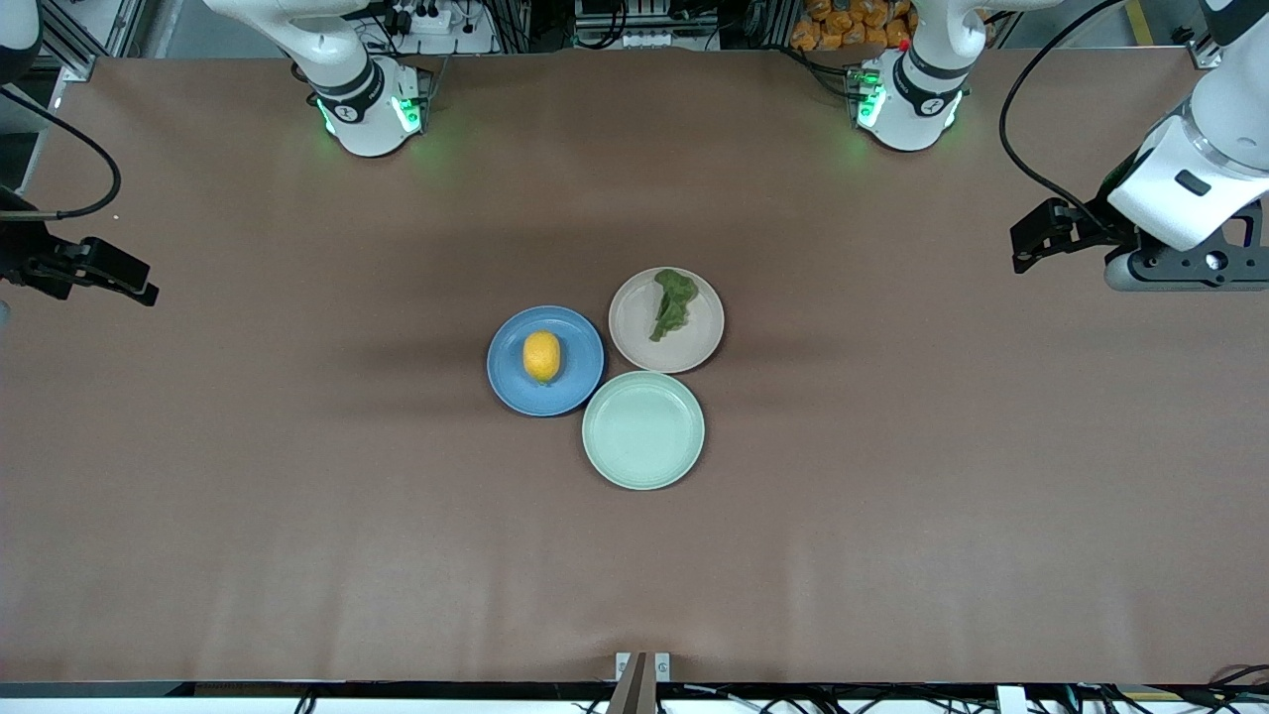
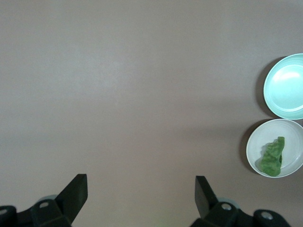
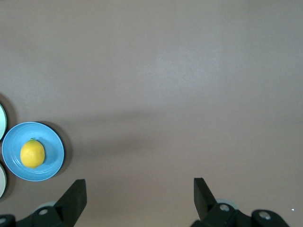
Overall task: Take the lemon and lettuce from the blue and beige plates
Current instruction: 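Move the left gripper from rest toward the beige plate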
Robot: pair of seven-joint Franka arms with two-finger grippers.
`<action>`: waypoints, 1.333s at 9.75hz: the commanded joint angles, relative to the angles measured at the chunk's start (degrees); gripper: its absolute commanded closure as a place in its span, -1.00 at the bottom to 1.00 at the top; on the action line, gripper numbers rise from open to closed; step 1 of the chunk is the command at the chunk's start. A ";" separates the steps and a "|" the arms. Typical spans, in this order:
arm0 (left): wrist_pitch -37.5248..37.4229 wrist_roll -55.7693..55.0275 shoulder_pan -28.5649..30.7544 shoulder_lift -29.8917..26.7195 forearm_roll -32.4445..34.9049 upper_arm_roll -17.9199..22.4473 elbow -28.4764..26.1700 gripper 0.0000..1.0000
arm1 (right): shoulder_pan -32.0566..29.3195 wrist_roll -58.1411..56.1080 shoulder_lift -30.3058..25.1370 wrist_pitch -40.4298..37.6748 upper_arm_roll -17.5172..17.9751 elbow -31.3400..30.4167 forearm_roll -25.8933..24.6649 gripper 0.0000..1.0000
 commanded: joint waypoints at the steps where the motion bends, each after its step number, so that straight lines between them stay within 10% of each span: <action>1: 0.01 1.40 -0.20 0.29 1.14 -0.01 0.71 -1.00 | -0.17 -0.13 0.68 -0.67 0.04 1.48 -0.56 -1.00; 13: 0.09 -2.97 -4.59 4.07 -0.17 -0.27 0.98 -1.00 | -0.17 -0.04 0.68 -0.67 0.04 1.48 -0.39 -1.00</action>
